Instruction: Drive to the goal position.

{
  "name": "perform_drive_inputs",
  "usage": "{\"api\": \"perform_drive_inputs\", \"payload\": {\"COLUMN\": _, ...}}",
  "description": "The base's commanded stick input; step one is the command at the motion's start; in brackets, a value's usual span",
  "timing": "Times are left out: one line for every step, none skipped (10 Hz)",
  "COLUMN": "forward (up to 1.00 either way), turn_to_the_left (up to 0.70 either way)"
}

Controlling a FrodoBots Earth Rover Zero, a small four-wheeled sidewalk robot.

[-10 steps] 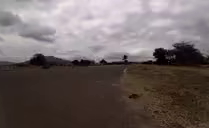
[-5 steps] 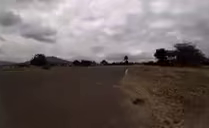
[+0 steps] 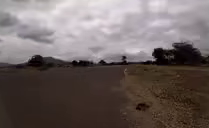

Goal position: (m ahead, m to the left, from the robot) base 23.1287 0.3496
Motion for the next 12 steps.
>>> {"api": "perform_drive_inputs", "payload": {"forward": 0.5, "turn_to_the_left": 0.0}}
{"api": "perform_drive_inputs", "payload": {"forward": 0.5, "turn_to_the_left": 0.0}}
{"api": "perform_drive_inputs", "payload": {"forward": 0.5, "turn_to_the_left": 0.0}}
{"api": "perform_drive_inputs", "payload": {"forward": 0.5, "turn_to_the_left": 0.0}}
{"api": "perform_drive_inputs", "payload": {"forward": 0.5, "turn_to_the_left": 0.0}}
{"api": "perform_drive_inputs", "payload": {"forward": 0.5, "turn_to_the_left": 0.0}}
{"api": "perform_drive_inputs", "payload": {"forward": 0.5, "turn_to_the_left": 0.0}}
{"api": "perform_drive_inputs", "payload": {"forward": 0.5, "turn_to_the_left": 0.0}}
{"api": "perform_drive_inputs", "payload": {"forward": 0.5, "turn_to_the_left": 0.0}}
{"api": "perform_drive_inputs", "payload": {"forward": 0.5, "turn_to_the_left": 0.0}}
{"api": "perform_drive_inputs", "payload": {"forward": 0.5, "turn_to_the_left": 0.0}}
{"api": "perform_drive_inputs", "payload": {"forward": 0.5, "turn_to_the_left": 0.0}}
